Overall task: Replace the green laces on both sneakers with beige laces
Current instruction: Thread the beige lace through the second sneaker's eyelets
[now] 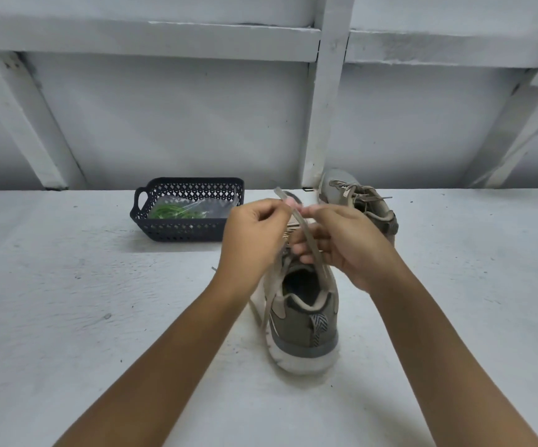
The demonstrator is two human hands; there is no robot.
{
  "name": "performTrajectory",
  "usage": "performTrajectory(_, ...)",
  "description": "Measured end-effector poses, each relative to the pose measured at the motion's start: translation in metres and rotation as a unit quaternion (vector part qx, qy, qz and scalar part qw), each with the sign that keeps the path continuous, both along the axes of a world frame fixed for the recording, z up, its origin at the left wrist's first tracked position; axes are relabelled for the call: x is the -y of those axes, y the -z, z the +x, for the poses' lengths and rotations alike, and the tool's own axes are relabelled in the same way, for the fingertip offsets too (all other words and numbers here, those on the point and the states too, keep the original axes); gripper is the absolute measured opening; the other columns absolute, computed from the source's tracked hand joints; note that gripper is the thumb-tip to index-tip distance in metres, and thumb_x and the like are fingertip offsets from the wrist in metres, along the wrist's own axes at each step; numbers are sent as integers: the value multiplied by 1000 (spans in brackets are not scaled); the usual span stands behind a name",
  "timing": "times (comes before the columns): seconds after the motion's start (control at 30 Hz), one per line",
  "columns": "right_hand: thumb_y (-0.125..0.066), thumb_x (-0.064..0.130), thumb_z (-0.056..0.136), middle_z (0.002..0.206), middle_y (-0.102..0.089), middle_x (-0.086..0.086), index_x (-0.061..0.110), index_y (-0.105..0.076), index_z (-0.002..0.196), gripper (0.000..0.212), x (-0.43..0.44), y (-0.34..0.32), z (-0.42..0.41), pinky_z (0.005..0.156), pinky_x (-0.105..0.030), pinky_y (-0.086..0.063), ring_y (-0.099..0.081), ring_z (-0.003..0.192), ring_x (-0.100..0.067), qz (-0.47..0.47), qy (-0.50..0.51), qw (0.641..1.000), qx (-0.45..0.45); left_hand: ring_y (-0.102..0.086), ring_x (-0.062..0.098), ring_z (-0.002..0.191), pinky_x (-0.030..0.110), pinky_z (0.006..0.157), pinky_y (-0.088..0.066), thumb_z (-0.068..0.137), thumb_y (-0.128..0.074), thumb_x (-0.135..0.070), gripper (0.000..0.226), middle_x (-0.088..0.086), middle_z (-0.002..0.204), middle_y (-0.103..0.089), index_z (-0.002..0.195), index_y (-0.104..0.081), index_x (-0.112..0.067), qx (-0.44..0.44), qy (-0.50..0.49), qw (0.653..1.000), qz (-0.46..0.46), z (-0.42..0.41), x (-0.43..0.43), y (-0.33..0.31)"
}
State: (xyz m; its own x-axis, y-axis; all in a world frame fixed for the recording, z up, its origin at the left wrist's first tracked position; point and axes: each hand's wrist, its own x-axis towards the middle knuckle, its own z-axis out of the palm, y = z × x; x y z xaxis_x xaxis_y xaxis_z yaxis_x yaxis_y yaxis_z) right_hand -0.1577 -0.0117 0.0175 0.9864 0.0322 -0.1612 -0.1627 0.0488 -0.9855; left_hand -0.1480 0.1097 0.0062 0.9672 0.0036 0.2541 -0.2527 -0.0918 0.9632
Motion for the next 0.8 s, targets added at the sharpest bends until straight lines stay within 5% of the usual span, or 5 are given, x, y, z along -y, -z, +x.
performTrajectory(0.2, -47, 6, 97, 56, -56, 2, 8, -66, 84, 23, 7, 14, -7, 48, -16, -43, -48, 46, -6, -63, -22, 997, 48, -37, 3, 49, 13, 49, -34, 92, -59, -22, 21, -6, 51, -46, 75, -72, -22, -14, -24, 1000, 7, 21, -2, 3)
performTrajectory(0.47, -50, -2, 94, 64, -67, -3, 6, -63, 88, 17, 23, 19, -10, 57, -19, -55, -63, 52, -9, -53, 11, 997, 59, -41, 2, 44, 22, 58, -41, 95, -52, -36, 34, -12, 41, -46, 68, -67, -20, -31, -34, 994, 103, 27, -2, 9)
performTrajectory(0.6, -52, 4, 94, 72, -68, -7, 8, -59, 86, 12, 33, 26, 1, 59, -22, -56, -67, 58, -10, -16, 103, 992, 67, -54, 20, 76, 46, 88, -44, 91, -50, -48, 33, -15, 66, -53, 70, -56, -23, 26, -63, 969, 237, 23, -3, 19)
performTrajectory(0.67, -55, 9, 93, 77, -67, -4, 12, -62, 85, 11, 35, 32, 6, 60, -21, -55, -66, 67, -9, -20, 123, 990, 73, -47, 19, 104, 40, 96, -35, 91, -53, -44, 24, -8, 92, -52, 74, -56, -27, 43, -69, 953, 292, 19, -2, 24)
performTrajectory(0.8, -60, 13, 90, 69, -58, 2, 21, -65, 82, 12, 31, 43, 13, 50, -10, -40, -49, 57, -1, -63, 160, 978, 114, -29, 12, 120, 27, 91, -17, 86, -62, -43, 19, -12, 113, -45, 82, -72, -27, 60, -56, 937, 340, 9, 1, 33)
